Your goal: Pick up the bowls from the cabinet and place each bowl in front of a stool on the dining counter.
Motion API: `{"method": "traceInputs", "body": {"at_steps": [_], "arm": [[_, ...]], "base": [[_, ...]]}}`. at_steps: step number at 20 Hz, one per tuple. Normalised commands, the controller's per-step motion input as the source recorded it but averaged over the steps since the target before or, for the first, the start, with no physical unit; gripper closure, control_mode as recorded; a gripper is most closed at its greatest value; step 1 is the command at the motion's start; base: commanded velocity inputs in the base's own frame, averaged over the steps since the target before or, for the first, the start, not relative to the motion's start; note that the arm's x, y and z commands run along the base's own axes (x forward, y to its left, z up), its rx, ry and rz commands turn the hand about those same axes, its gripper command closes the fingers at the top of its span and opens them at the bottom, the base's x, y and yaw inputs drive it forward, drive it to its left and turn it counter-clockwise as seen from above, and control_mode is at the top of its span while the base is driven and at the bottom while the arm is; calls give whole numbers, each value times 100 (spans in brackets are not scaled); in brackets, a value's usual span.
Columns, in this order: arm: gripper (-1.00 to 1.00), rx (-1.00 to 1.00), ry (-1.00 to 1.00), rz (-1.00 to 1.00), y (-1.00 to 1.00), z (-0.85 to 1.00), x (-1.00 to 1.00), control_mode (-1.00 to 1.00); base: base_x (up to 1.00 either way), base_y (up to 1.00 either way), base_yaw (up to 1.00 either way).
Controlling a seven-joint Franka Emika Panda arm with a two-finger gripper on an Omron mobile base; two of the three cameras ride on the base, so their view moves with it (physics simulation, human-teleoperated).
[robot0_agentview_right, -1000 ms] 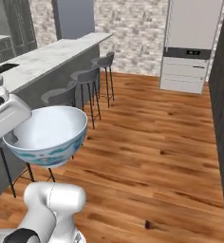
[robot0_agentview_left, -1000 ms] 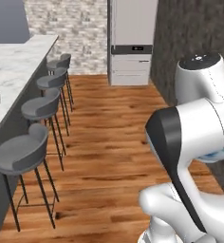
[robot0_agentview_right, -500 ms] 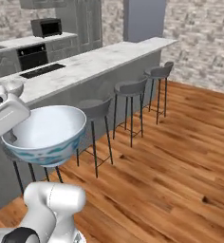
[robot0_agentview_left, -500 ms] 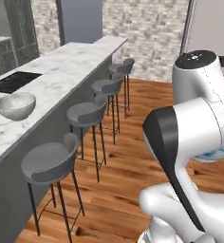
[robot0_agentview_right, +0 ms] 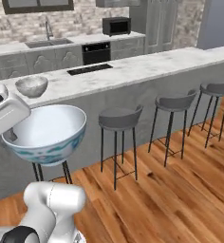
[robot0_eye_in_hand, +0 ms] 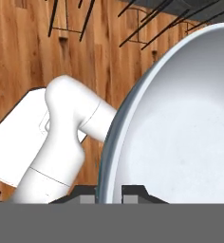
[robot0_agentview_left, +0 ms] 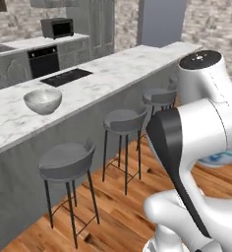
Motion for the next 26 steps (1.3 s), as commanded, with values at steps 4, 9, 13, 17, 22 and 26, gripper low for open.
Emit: {"method": "traceInputs", "body": {"at_steps": [4,9,13,17,22,26], "arm": [[100,0,0,0,0,0,0,100],[100,0,0,0,0,0,0,100],[100,0,0,0,0,0,0,100],[100,0,0,0,0,0,0,100],[100,0,0,0,0,0,0,100],[100,0,0,0,0,0,0,100]], "base": [[1,-100,44],[25,-97,52],[36,-86,54],[51,-65,59],[62,-54,64],[44,-74,54]]}}
